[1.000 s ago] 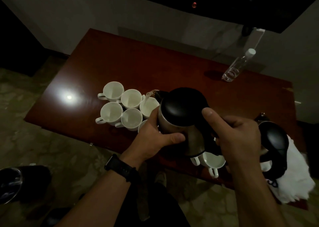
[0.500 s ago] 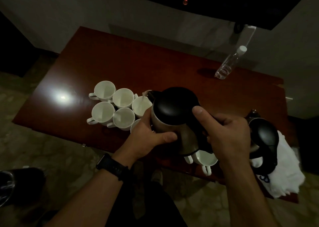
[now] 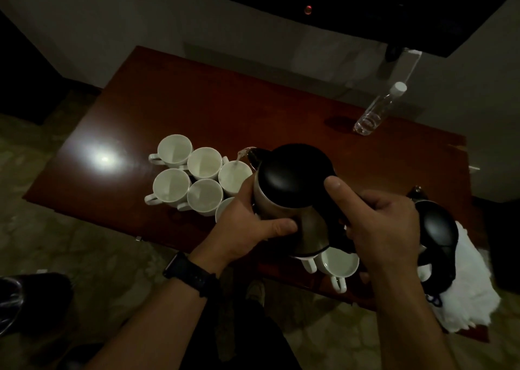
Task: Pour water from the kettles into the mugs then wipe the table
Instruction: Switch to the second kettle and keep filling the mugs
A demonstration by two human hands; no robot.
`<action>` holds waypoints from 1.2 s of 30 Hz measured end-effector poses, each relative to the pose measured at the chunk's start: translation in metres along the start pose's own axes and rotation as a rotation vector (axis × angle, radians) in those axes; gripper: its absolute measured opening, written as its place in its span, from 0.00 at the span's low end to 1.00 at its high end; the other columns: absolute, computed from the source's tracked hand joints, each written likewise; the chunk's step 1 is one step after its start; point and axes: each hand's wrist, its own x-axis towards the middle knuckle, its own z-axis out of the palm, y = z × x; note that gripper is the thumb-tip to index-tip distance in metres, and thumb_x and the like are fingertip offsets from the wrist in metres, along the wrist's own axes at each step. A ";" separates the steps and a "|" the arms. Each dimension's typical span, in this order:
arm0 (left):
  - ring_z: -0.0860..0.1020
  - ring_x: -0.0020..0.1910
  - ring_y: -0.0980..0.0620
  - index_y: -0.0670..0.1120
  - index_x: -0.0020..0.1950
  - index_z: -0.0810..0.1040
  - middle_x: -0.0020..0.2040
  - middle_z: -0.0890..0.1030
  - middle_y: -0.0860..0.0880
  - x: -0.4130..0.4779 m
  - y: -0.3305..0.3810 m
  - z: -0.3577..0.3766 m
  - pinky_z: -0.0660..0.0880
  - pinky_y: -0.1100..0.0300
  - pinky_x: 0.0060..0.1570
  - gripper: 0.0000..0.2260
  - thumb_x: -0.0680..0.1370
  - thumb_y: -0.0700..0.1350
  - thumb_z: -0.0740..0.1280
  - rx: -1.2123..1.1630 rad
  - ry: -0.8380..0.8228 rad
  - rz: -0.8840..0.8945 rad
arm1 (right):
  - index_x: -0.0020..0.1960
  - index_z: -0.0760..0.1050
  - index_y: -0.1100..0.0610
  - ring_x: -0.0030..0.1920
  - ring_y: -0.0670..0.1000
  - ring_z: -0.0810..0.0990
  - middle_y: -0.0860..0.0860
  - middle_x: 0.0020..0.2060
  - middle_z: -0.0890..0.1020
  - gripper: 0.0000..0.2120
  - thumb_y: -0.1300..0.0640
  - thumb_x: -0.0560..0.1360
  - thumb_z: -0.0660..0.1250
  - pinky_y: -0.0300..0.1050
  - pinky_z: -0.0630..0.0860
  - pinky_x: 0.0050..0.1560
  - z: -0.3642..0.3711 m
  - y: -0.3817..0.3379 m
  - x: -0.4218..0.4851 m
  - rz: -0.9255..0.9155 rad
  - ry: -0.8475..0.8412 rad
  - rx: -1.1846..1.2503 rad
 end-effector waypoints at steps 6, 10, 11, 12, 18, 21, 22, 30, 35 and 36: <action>0.79 0.65 0.59 0.60 0.68 0.69 0.63 0.81 0.63 -0.002 0.000 0.001 0.76 0.66 0.58 0.44 0.56 0.69 0.81 -0.003 -0.007 0.004 | 0.32 0.78 0.63 0.28 0.67 0.76 0.61 0.25 0.76 0.45 0.17 0.59 0.65 0.64 0.73 0.26 0.000 0.002 -0.001 0.005 0.002 -0.008; 0.78 0.67 0.56 0.61 0.69 0.69 0.65 0.80 0.58 -0.003 -0.002 0.001 0.77 0.61 0.60 0.46 0.55 0.70 0.81 -0.009 -0.013 0.002 | 0.31 0.76 0.61 0.25 0.64 0.73 0.59 0.23 0.74 0.43 0.18 0.60 0.65 0.61 0.71 0.24 -0.001 0.002 -0.004 -0.005 0.006 -0.018; 0.78 0.67 0.56 0.61 0.70 0.69 0.66 0.80 0.57 -0.003 -0.003 0.001 0.77 0.60 0.61 0.46 0.56 0.69 0.81 -0.013 -0.014 0.006 | 0.31 0.75 0.62 0.25 0.64 0.73 0.59 0.23 0.74 0.43 0.18 0.60 0.65 0.61 0.71 0.24 -0.001 0.002 -0.004 -0.005 0.005 -0.017; 0.78 0.67 0.55 0.60 0.70 0.69 0.66 0.80 0.56 -0.004 -0.003 0.001 0.77 0.60 0.62 0.46 0.56 0.69 0.82 -0.015 -0.016 0.011 | 0.31 0.76 0.62 0.25 0.65 0.73 0.59 0.23 0.74 0.43 0.18 0.60 0.66 0.61 0.71 0.24 -0.001 0.003 -0.004 -0.002 0.005 -0.015; 0.78 0.66 0.57 0.61 0.68 0.69 0.64 0.81 0.58 -0.005 -0.004 0.002 0.77 0.63 0.60 0.45 0.55 0.70 0.81 -0.017 -0.009 0.011 | 0.30 0.76 0.62 0.25 0.65 0.73 0.59 0.22 0.75 0.43 0.19 0.61 0.66 0.58 0.71 0.25 -0.001 0.003 -0.006 -0.010 0.006 -0.004; 0.78 0.65 0.59 0.62 0.67 0.70 0.63 0.81 0.63 -0.006 -0.003 0.002 0.77 0.64 0.59 0.43 0.56 0.69 0.81 -0.016 -0.004 0.009 | 0.32 0.78 0.64 0.27 0.66 0.76 0.60 0.25 0.77 0.45 0.18 0.59 0.66 0.63 0.73 0.26 -0.001 0.003 -0.007 -0.002 0.002 -0.017; 0.78 0.65 0.60 0.62 0.67 0.70 0.62 0.80 0.65 -0.007 -0.003 0.002 0.76 0.65 0.59 0.43 0.56 0.69 0.81 -0.015 -0.002 0.009 | 0.32 0.78 0.64 0.27 0.66 0.76 0.60 0.25 0.77 0.45 0.17 0.59 0.65 0.62 0.73 0.26 -0.001 0.002 -0.007 -0.003 0.004 -0.022; 0.78 0.66 0.59 0.63 0.68 0.69 0.63 0.80 0.64 -0.007 -0.003 0.001 0.76 0.65 0.60 0.43 0.56 0.70 0.81 -0.014 -0.011 0.006 | 0.30 0.76 0.63 0.26 0.65 0.75 0.60 0.24 0.75 0.44 0.18 0.60 0.65 0.57 0.71 0.24 -0.001 0.002 -0.009 -0.002 0.019 -0.017; 0.78 0.65 0.59 0.63 0.67 0.69 0.63 0.80 0.64 -0.007 -0.002 0.001 0.76 0.66 0.59 0.43 0.56 0.70 0.81 0.010 -0.020 0.002 | 0.32 0.78 0.62 0.26 0.64 0.75 0.59 0.24 0.76 0.43 0.18 0.59 0.66 0.55 0.71 0.25 0.000 0.003 -0.009 -0.006 0.026 -0.003; 0.78 0.66 0.59 0.64 0.67 0.69 0.63 0.80 0.64 -0.007 -0.002 0.000 0.76 0.65 0.60 0.44 0.56 0.70 0.81 0.016 -0.024 0.001 | 0.32 0.77 0.62 0.26 0.65 0.75 0.59 0.24 0.76 0.43 0.18 0.59 0.66 0.55 0.71 0.25 0.000 0.003 -0.010 -0.006 0.028 -0.001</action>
